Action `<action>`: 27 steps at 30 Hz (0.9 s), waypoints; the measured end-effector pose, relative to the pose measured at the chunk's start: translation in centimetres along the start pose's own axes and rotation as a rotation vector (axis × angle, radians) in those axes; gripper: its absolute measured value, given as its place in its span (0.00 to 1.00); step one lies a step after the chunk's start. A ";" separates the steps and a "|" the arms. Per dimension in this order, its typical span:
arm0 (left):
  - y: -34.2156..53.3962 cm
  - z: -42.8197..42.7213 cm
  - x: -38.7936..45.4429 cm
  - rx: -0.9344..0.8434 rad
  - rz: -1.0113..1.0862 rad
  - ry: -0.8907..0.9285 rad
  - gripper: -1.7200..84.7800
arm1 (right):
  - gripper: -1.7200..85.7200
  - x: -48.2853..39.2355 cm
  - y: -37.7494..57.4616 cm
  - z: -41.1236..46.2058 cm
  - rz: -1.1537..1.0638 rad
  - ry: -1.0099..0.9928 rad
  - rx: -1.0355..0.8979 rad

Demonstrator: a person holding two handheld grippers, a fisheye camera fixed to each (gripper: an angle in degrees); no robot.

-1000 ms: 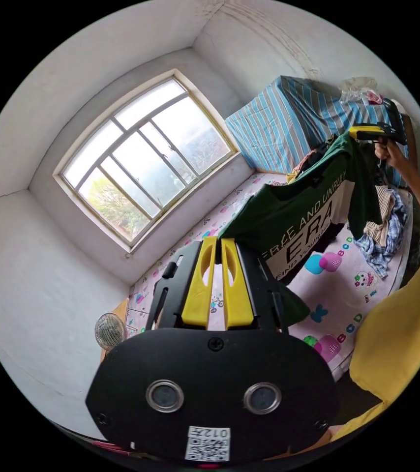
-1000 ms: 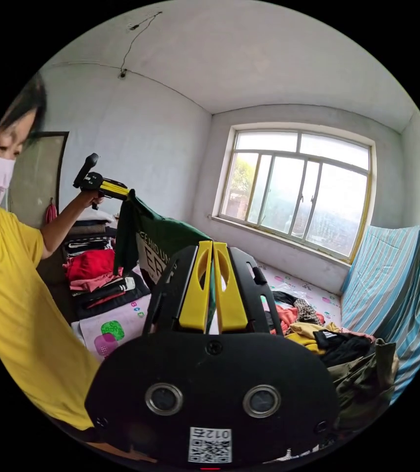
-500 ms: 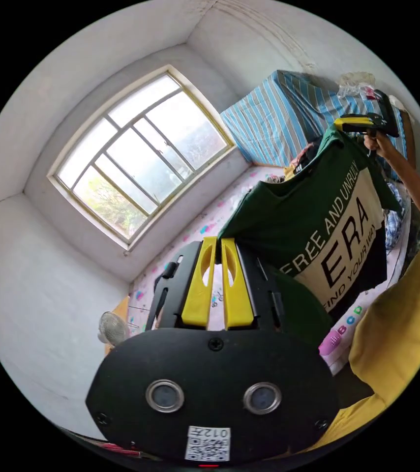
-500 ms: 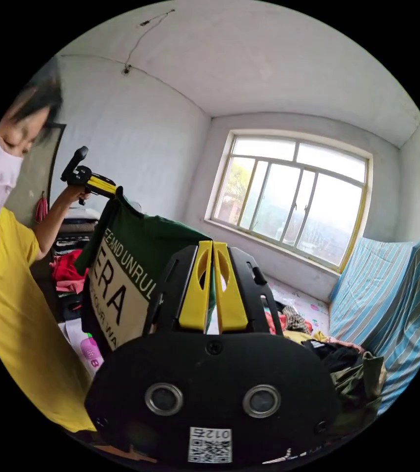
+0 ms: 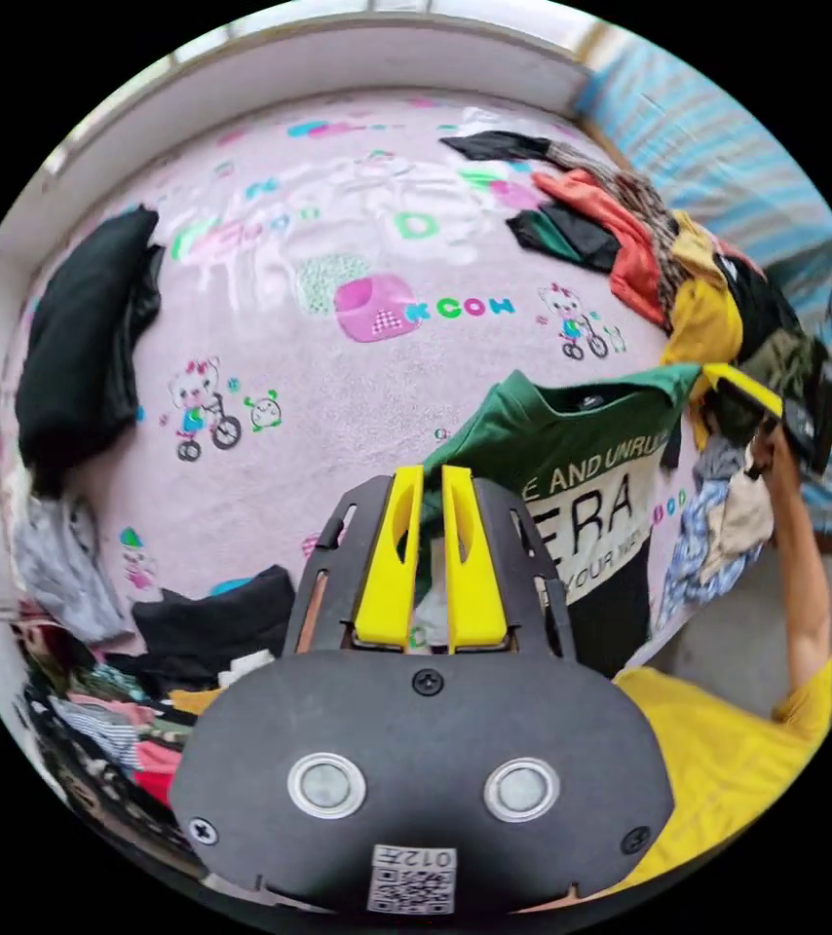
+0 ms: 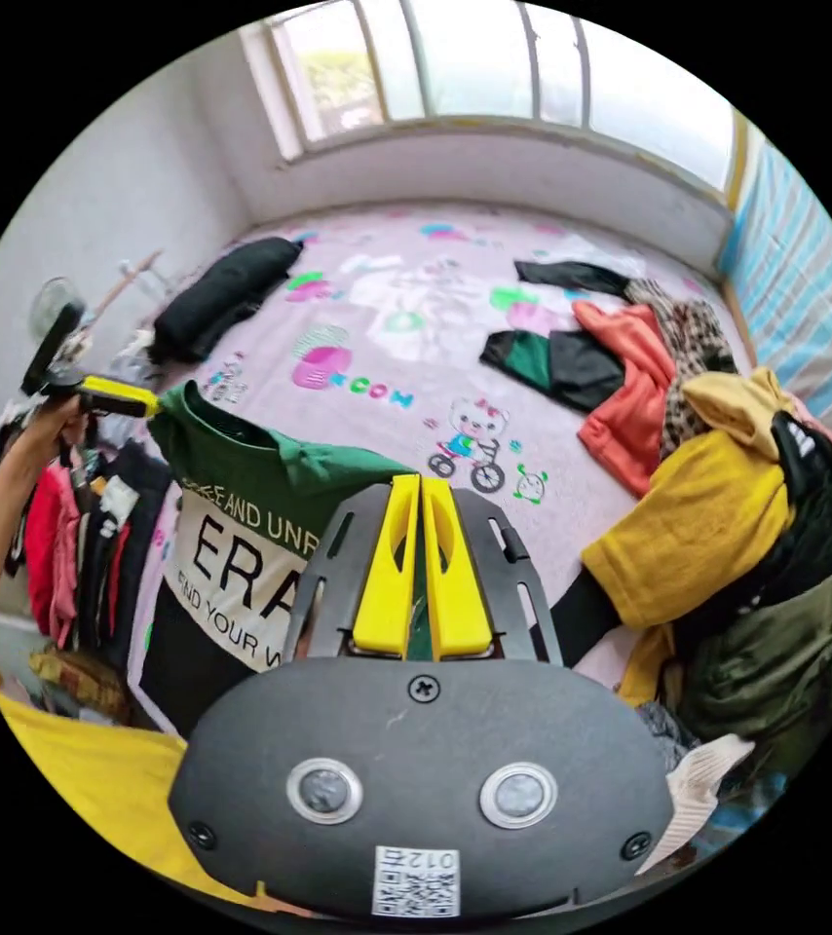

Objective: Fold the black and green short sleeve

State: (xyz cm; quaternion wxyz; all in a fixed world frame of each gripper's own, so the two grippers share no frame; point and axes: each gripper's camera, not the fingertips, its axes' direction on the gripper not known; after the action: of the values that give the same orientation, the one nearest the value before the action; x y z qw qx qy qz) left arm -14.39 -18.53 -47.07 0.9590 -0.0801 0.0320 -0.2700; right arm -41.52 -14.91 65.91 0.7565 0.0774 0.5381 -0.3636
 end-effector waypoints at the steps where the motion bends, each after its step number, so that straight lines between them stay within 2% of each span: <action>1: -0.4 0.9 -2.3 0.041 -0.090 0.008 0.02 | 0.02 1.7 -0.2 1.8 0.045 0.026 -0.004; 4: 0.8 2.0 -6.8 0.151 -0.164 0.025 0.02 | 0.03 6.0 1.8 3.9 0.092 -0.032 0.008; 6: 2.6 2.8 -8.9 0.154 -0.146 0.060 0.02 | 0.03 8.3 4.8 4.8 0.096 -0.055 -0.015; 11: 12.9 5.6 -12.1 0.049 -0.092 0.182 0.03 | 0.03 14.7 18.5 5.3 0.172 -0.161 -0.140; 17: 24.7 8.0 -12.8 -0.110 -0.113 0.137 0.05 | 0.03 18.9 33.7 1.5 0.309 -0.261 -0.189; 22: 28.9 10.0 -14.6 -0.175 -0.161 0.142 0.08 | 0.04 21.6 41.5 0.9 0.397 -0.278 -0.218; 27: 29.4 11.1 -17.5 -0.152 -0.211 0.159 0.11 | 0.05 23.9 45.2 1.6 0.437 -0.282 -0.227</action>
State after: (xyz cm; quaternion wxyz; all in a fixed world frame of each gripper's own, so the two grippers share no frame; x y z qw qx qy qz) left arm -13.03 16.88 -40.85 0.9108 -0.1338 0.1194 -0.3717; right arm -7.97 5.86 33.35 0.8881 0.0550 0.4354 -0.1366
